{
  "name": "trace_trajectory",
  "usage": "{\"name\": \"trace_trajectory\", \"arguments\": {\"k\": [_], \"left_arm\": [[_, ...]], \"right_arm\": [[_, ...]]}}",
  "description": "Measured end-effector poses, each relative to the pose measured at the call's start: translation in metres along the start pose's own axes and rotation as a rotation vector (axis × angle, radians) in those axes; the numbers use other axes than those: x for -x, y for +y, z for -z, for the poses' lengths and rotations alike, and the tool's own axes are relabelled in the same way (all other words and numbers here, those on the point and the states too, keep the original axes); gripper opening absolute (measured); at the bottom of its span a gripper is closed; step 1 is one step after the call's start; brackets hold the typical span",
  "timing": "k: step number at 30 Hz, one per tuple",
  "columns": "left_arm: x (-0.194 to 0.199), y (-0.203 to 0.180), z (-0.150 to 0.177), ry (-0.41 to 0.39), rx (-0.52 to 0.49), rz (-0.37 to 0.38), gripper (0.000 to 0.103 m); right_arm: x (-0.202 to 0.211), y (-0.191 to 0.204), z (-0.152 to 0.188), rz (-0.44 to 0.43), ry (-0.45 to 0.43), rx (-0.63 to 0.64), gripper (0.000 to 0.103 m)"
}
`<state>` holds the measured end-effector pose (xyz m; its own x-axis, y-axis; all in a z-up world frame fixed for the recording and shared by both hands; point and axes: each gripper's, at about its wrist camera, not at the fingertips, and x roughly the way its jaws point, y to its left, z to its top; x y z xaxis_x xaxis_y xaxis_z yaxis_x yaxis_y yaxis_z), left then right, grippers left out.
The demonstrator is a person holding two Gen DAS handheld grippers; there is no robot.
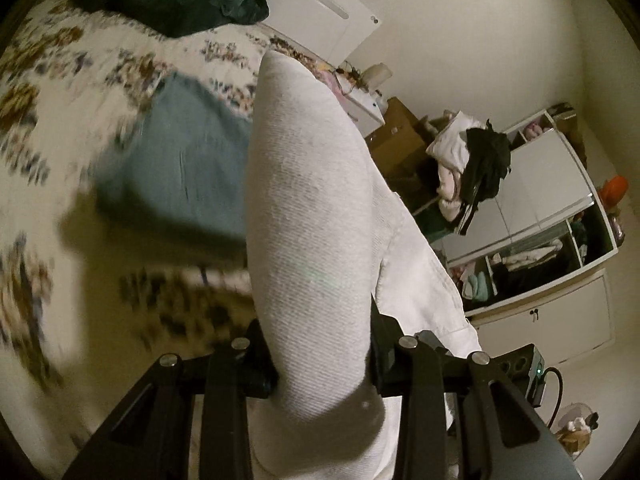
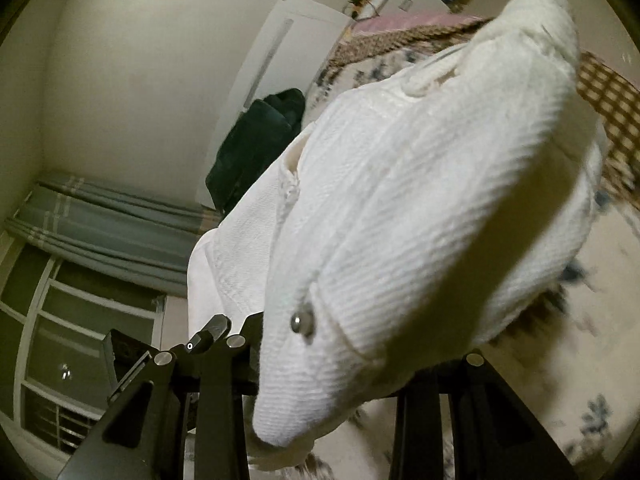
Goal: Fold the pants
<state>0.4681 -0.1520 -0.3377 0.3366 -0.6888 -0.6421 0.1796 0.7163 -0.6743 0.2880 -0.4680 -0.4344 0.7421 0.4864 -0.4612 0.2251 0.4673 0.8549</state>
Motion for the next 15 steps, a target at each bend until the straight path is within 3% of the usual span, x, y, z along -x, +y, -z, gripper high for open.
{"name": "trace_trajectory", "arguments": {"k": [5,8,12,15], "left_arm": [[-0.026,0.047,-0.1,0.005,-0.021,0.011,0.031],[-0.05,0.082,-0.141,0.013,-0.029,-0.007,0.031],[-0.082,0.131,-0.162,0.057,-0.006,-0.06,0.031],[-0.101,0.173,-0.156,0.102,0.052,-0.092,0.033]], "right_arm": [[-0.102,0.043,-0.05,-0.013,-0.047,0.004,0.035],[-0.169,0.053,-0.074,-0.023,-0.067,0.003,0.035],[-0.238,0.039,-0.078,-0.004,-0.046,-0.025,0.036],[-0.282,0.021,-0.068,0.046,0.006,-0.029,0.036]]}}
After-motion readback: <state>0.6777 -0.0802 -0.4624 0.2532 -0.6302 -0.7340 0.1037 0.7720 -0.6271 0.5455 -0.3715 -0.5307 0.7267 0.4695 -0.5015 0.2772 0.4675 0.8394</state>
